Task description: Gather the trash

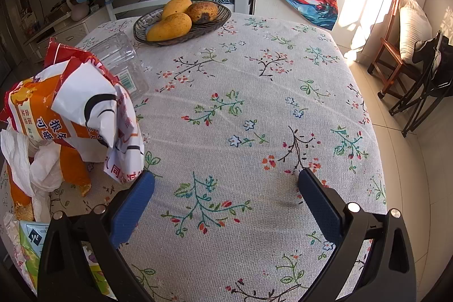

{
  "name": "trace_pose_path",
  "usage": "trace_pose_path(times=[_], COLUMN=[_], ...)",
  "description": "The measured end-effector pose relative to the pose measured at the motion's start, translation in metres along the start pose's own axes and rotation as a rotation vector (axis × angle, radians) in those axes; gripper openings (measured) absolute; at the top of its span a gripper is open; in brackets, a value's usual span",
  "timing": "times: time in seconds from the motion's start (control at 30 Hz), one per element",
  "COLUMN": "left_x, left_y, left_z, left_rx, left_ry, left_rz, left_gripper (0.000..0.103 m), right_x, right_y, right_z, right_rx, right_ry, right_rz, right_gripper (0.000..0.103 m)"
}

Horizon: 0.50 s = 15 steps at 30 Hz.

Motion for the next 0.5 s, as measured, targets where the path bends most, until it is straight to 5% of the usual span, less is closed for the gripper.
trace_pose_path(times=[0.5], left_x=[0.015], left_y=[0.010], left_z=[0.031], left_rx=[-0.042], left_ry=[-0.034], left_rz=[0.023], left_gripper=[0.096], right_x=[0.000], right_y=[0.000], right_z=[0.000], right_rx=[0.000], right_ry=[-0.001], right_rz=[0.000], right_gripper=[0.097])
Point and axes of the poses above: each gripper's, at about its wrist camera, not at the fingertips, and z roughly against the way its jaws point, x to its left, y to its underside, the point moved 4 cm from there along -z, roughly the way its jaws point, and after that the axes turned 6 degrees about -z, right-handed, at the moved point
